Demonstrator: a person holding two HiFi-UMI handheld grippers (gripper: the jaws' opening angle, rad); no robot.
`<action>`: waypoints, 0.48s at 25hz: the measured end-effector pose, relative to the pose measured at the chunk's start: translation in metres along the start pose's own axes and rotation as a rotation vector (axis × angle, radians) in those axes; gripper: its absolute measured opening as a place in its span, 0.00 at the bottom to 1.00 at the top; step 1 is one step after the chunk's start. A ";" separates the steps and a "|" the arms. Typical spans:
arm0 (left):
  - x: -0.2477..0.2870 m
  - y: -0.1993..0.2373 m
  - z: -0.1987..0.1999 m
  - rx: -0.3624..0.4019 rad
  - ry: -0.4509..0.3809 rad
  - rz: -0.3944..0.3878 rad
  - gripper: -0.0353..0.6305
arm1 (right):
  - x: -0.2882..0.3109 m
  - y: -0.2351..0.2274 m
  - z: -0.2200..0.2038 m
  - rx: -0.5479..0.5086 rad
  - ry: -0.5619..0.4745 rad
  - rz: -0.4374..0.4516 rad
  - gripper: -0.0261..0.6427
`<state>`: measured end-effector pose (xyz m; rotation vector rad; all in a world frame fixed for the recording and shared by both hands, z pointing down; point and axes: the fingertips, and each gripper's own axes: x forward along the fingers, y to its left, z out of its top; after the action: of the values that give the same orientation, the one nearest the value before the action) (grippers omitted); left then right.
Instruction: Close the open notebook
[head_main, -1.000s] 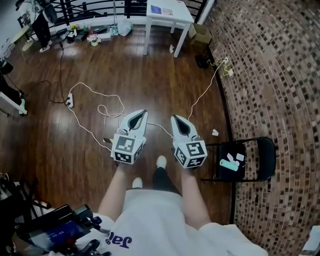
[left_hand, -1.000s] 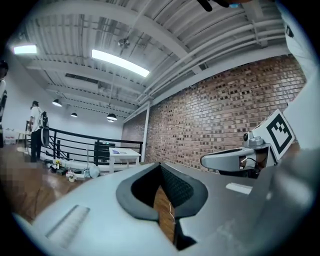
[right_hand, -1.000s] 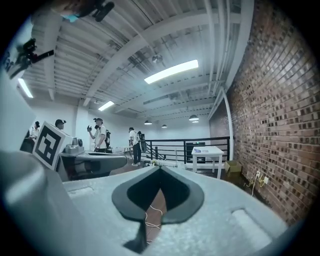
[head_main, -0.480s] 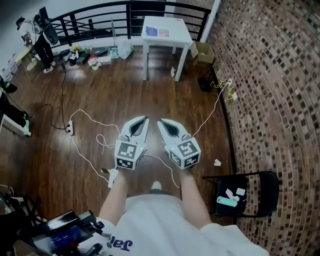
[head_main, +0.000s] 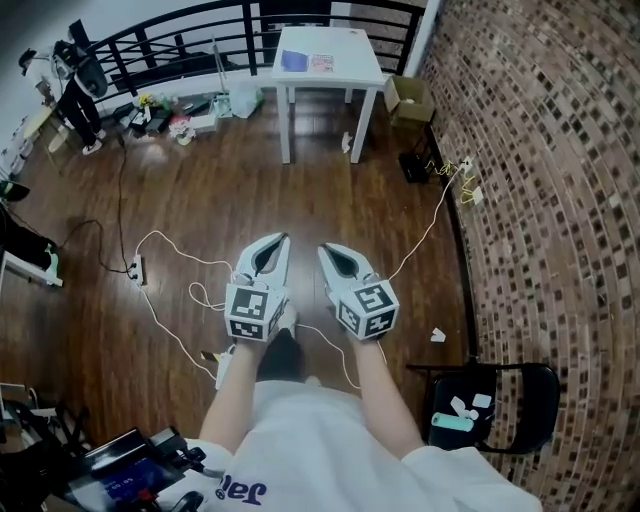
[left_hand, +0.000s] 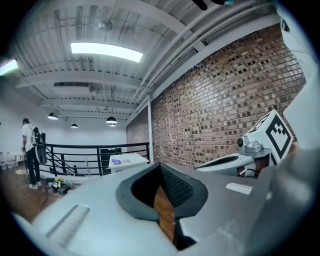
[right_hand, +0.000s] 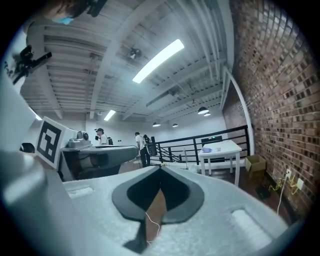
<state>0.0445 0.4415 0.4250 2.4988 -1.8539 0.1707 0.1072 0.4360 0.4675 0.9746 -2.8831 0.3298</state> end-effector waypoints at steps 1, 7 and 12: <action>0.014 0.004 -0.002 -0.012 0.000 -0.003 0.08 | 0.006 -0.010 -0.001 -0.002 0.004 -0.011 0.02; 0.132 0.025 -0.004 -0.042 -0.019 -0.079 0.08 | 0.064 -0.101 0.019 -0.050 0.019 -0.107 0.02; 0.227 0.091 0.009 -0.039 -0.044 -0.092 0.08 | 0.153 -0.175 0.074 -0.091 0.002 -0.166 0.02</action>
<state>0.0235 0.1984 0.4349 2.5747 -1.7355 0.0781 0.0908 0.1935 0.4490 1.1850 -2.7634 0.1856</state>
